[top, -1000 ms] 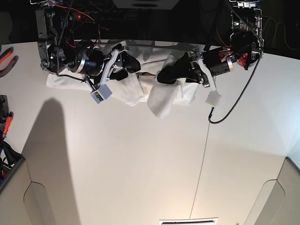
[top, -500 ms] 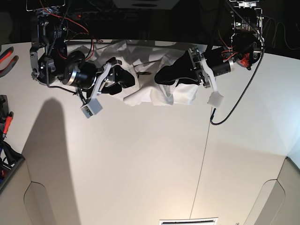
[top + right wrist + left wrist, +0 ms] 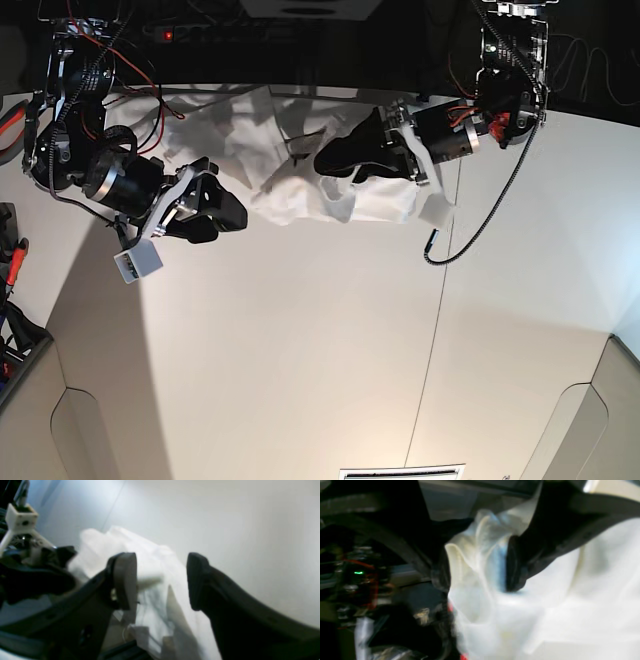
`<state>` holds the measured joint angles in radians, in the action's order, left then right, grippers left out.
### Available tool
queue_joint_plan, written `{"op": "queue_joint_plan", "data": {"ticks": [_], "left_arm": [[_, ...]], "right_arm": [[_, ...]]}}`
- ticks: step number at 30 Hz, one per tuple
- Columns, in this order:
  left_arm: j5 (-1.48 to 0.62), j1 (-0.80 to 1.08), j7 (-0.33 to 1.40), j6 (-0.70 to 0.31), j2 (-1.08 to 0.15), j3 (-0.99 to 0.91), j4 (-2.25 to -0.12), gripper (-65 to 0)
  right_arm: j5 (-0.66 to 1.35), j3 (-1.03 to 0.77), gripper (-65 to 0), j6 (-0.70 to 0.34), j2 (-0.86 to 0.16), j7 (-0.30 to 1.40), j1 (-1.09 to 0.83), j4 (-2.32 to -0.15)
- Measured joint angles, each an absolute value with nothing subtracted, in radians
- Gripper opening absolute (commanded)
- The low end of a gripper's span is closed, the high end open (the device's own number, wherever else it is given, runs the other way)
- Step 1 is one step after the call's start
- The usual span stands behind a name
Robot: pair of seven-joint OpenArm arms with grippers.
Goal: Layout the t-shirt on the table in an organized manner, then fold the t-shirt properly
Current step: 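Regrasp the shirt end with the right gripper and fold it inward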
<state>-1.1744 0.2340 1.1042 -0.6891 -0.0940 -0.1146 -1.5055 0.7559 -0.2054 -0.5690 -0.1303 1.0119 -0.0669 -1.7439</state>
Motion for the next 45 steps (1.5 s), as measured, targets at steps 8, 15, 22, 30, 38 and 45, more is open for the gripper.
{"op": "queue_joint_plan", "data": {"ticks": [8,15,22,30,38,45], "left_arm": [[-1.073,0.191,1.104,-0.688,-0.094,-0.052,-1.505,-29.3],[-1.298,0.191,1.215,-0.689,-0.094,-0.052,-1.565,-29.3],[-1.221,0.191,1.215,-0.689,-0.097,-0.054,-1.584,-43.8],[-0.751,0.191,0.945,-0.688,-0.097,-0.053,-1.569,-65.0],[-0.662,0.191,0.891,-0.688,-0.097,-0.052,-1.539,-65.0],[-0.65,0.191,0.89,-0.688,-0.097,-0.052,-1.538,-65.0]], "right_arm": [[0.756,-0.205,-33.4,-0.569,-0.13,1.012,-0.067,-1.744],[0.755,-0.205,-33.4,-0.569,-0.13,1.012,-0.067,-1.744],[0.744,-0.244,-33.4,-0.569,-0.133,1.012,-0.067,-1.744],[0.744,-0.526,-33.3,-0.569,-0.233,1.022,-0.067,-1.744],[0.805,-0.614,-25.5,-0.57,-0.321,1.105,-0.086,-1.541],[0.958,-0.611,-25.5,-0.581,-0.328,1.164,-0.085,-1.336]]}}
